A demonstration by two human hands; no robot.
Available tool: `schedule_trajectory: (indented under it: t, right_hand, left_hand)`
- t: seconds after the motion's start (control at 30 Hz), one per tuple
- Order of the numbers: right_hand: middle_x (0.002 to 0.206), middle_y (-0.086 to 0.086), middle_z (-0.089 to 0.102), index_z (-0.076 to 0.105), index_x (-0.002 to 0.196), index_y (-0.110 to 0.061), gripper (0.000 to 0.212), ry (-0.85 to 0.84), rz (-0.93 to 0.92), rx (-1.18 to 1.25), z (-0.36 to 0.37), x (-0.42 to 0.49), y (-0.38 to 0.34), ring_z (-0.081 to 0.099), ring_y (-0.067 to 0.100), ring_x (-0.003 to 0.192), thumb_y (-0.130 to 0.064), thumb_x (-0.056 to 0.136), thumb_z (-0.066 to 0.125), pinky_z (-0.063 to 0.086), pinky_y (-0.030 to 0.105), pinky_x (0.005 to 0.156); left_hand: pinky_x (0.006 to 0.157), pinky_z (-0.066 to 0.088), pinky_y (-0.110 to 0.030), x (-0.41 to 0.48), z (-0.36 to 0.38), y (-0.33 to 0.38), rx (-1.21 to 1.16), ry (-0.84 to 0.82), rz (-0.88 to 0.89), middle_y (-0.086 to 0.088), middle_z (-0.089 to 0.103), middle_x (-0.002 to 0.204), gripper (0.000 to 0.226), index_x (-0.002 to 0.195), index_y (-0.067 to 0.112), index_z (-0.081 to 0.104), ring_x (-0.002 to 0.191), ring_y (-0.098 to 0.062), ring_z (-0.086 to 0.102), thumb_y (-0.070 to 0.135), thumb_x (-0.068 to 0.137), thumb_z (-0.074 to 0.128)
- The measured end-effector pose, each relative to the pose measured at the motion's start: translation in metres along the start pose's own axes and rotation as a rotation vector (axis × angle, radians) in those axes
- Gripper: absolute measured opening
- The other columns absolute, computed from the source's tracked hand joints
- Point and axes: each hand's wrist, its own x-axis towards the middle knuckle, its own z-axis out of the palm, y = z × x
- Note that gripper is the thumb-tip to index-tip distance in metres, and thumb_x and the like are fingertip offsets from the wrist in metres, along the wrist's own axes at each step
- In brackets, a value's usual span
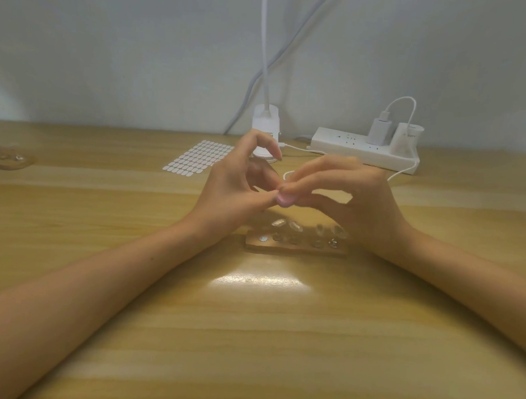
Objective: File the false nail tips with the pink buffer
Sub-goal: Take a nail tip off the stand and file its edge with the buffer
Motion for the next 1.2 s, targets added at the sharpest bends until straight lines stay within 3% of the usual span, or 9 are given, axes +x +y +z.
schedule_trajectory:
  t: [0.1, 0.23, 0.33, 0.6, 0.73, 0.83, 0.97, 1.07, 1.2]
  right_hand:
    - [0.096, 0.007, 0.075, 0.078, 0.101, -0.005, 0.016, 0.082, 0.112, 0.021, -0.0027, 0.0016, 0.0046, 0.071, 0.017, 0.092, -0.006, 0.085, 0.077, 0.056, 0.038, 0.086]
    - [0.098, 0.009, 0.074, 0.078, 0.102, -0.003, 0.018, 0.02, 0.042, 0.028, -0.0026, 0.0004, 0.002, 0.072, 0.019, 0.093, -0.006, 0.085, 0.077, 0.057, 0.032, 0.085]
    - [0.096, 0.008, 0.075, 0.078, 0.101, -0.004, 0.016, 0.068, 0.101, 0.034, -0.0042, 0.0017, 0.0034, 0.072, 0.019, 0.091, -0.006, 0.085, 0.077, 0.057, 0.04, 0.085]
    - [0.095, 0.007, 0.075, 0.078, 0.101, -0.003, 0.016, 0.079, 0.137, 0.049, -0.0032, 0.0018, 0.0041, 0.072, 0.017, 0.09, -0.005, 0.085, 0.077, 0.056, 0.036, 0.085]
    - [0.098, 0.007, 0.074, 0.078, 0.102, -0.003, 0.018, 0.012, 0.035, 0.037, -0.0029, 0.0011, 0.0, 0.071, 0.015, 0.092, -0.01, 0.086, 0.076, 0.056, 0.027, 0.084]
    - [0.097, 0.009, 0.075, 0.077, 0.103, -0.003, 0.018, 0.053, 0.094, 0.031, -0.0053, 0.0025, 0.0027, 0.072, 0.02, 0.092, -0.006, 0.085, 0.077, 0.058, 0.04, 0.085]
    - [0.098, 0.008, 0.075, 0.078, 0.101, -0.003, 0.016, -0.007, -0.013, 0.004, -0.0024, 0.0017, 0.0002, 0.073, 0.019, 0.092, -0.009, 0.086, 0.077, 0.058, 0.038, 0.083]
    - [0.095, 0.008, 0.076, 0.078, 0.101, -0.004, 0.015, 0.071, 0.093, 0.022, -0.0049, 0.0021, 0.0047, 0.072, 0.019, 0.091, -0.007, 0.086, 0.077, 0.056, 0.043, 0.083]
    - [0.098, 0.006, 0.075, 0.078, 0.1, -0.003, 0.015, -0.029, -0.049, 0.024, -0.0022, 0.0017, -0.0003, 0.072, 0.014, 0.092, -0.01, 0.086, 0.076, 0.057, 0.032, 0.084]
  left_hand:
    - [0.066, 0.047, -0.018, 0.0004, -0.0002, -0.0006, -0.001, 0.016, -0.013, 0.0, 0.077, 0.077, 0.046, 0.107, 0.015, 0.051, 0.078, -0.014, 0.075, 0.007, 0.078, 0.085]
    - [0.063, 0.048, -0.019, 0.0, 0.0006, -0.0007, -0.003, -0.002, -0.002, 0.0, 0.076, 0.076, 0.044, 0.108, 0.013, 0.051, 0.073, -0.012, 0.073, 0.011, 0.081, 0.085]
    - [0.064, 0.048, -0.016, 0.0002, 0.0004, -0.0005, -0.006, 0.005, -0.004, -0.001, 0.076, 0.077, 0.045, 0.108, 0.012, 0.051, 0.076, -0.014, 0.075, 0.005, 0.079, 0.085]
    - [0.064, 0.047, -0.015, -0.0006, 0.0009, 0.0008, -0.011, 0.007, -0.005, -0.002, 0.076, 0.076, 0.045, 0.106, 0.014, 0.05, 0.074, -0.012, 0.074, 0.002, 0.079, 0.084]
    - [0.062, 0.048, -0.017, -0.0007, 0.0018, 0.0027, -0.008, -0.005, -0.002, -0.002, 0.076, 0.076, 0.043, 0.106, 0.013, 0.05, 0.071, -0.012, 0.073, 0.008, 0.081, 0.084]
    - [0.066, 0.053, -0.024, -0.0008, 0.0009, 0.0025, -0.005, 0.013, -0.019, -0.004, 0.076, 0.077, 0.044, 0.107, 0.011, 0.05, 0.076, -0.018, 0.075, 0.003, 0.08, 0.083]
    - [0.067, 0.053, -0.024, -0.0011, 0.0009, 0.0022, -0.016, 0.003, -0.009, -0.005, 0.076, 0.076, 0.043, 0.107, 0.013, 0.05, 0.074, -0.015, 0.074, 0.006, 0.081, 0.083]
    - [0.068, 0.052, -0.024, -0.0012, 0.0013, 0.0018, -0.015, 0.012, -0.02, -0.004, 0.076, 0.076, 0.044, 0.107, 0.011, 0.05, 0.077, -0.019, 0.076, 0.002, 0.08, 0.084]
    - [0.067, 0.053, -0.027, -0.001, -0.0003, 0.0012, -0.029, -0.002, -0.026, -0.004, 0.076, 0.076, 0.043, 0.108, 0.012, 0.049, 0.073, -0.016, 0.074, 0.004, 0.081, 0.082]
